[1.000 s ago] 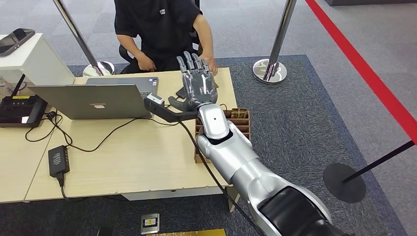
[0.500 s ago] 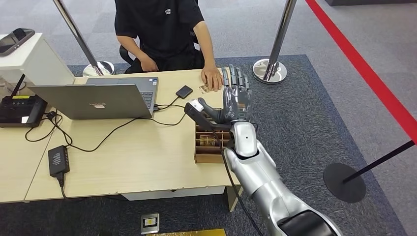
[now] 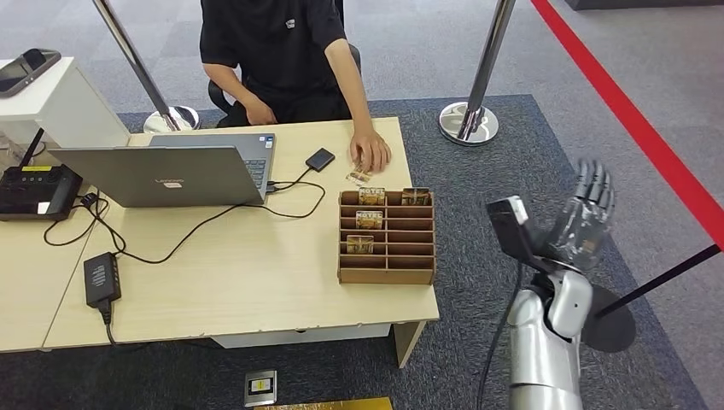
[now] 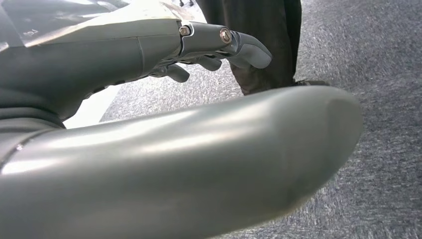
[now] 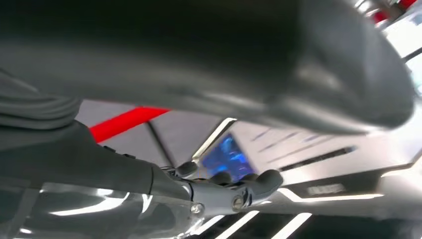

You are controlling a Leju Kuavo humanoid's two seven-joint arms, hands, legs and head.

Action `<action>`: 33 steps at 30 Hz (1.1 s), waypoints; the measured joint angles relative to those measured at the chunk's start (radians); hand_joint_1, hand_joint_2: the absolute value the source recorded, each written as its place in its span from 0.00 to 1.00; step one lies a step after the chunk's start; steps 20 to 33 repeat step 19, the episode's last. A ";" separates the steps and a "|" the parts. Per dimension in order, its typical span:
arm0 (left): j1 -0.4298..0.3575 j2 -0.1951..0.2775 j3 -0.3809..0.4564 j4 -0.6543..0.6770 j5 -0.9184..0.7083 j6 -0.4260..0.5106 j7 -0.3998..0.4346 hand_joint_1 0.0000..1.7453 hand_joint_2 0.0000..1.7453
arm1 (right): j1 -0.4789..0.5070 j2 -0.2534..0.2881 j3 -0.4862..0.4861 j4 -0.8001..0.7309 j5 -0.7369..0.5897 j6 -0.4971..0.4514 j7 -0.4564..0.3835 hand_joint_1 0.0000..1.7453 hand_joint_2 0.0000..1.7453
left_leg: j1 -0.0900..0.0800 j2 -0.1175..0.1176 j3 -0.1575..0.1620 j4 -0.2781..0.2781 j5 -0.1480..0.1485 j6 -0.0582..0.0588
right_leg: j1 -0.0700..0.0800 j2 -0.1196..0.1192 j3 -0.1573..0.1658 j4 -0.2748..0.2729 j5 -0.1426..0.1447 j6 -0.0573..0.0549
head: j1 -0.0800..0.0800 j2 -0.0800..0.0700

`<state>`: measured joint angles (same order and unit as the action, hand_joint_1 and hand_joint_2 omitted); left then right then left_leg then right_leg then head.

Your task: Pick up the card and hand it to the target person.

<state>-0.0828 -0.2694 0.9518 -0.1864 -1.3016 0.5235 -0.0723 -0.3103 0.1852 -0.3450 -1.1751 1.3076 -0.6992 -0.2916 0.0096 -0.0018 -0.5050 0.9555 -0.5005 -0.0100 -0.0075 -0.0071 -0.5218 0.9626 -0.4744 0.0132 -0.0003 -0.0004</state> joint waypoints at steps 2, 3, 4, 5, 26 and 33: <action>0.000 0.000 0.000 0.000 0.000 0.003 0.002 0.00 0.00 | 0.000 0.025 -0.156 -0.007 -0.081 0.000 -0.093 0.00 0.00 | 0.000 0.000 0.000 0.000 0.000 0.000 | 0.000 0.000 0.000 0.000 0.000 0.000 | 0.000 0.000; -0.001 0.000 0.000 0.000 0.000 0.004 0.003 0.00 0.00 | -0.001 0.034 -0.232 -0.006 -0.122 0.000 -0.136 0.00 0.00 | 0.000 0.000 0.000 0.000 0.000 0.000 | 0.000 0.000 0.000 0.000 0.000 0.000 | 0.000 0.000; -0.001 -0.001 0.000 0.000 0.000 0.005 0.004 0.00 0.00 | -0.002 0.041 -0.298 0.000 -0.157 0.000 -0.174 0.00 0.00 | 0.000 0.000 0.000 0.000 0.000 0.000 | 0.000 0.000 0.000 0.000 0.000 0.000 | 0.000 0.000; -0.001 -0.001 0.001 0.000 -0.001 0.005 0.005 0.00 0.00 | -0.005 0.046 -0.361 0.009 -0.181 0.000 -0.206 0.00 0.00 | 0.000 0.000 0.000 0.000 0.000 0.000 | 0.000 0.000 0.000 0.000 0.000 0.000 | 0.000 0.000; -0.013 -0.006 0.002 0.000 -0.004 0.006 -0.001 0.00 0.00 | -0.018 -0.061 -1.057 0.509 -0.246 0.000 -0.116 0.00 0.00 | 0.000 0.001 0.001 0.000 -0.001 0.000 | 0.000 0.000 0.000 0.000 -0.001 0.001 | 0.000 0.000; -0.013 -0.006 0.002 0.000 -0.004 0.006 -0.001 0.00 0.00 | -0.018 -0.061 -1.057 0.509 -0.246 0.000 -0.116 0.00 0.00 | 0.000 0.001 0.001 0.000 -0.001 0.000 | 0.000 0.000 0.000 0.000 -0.001 0.001 | 0.000 0.000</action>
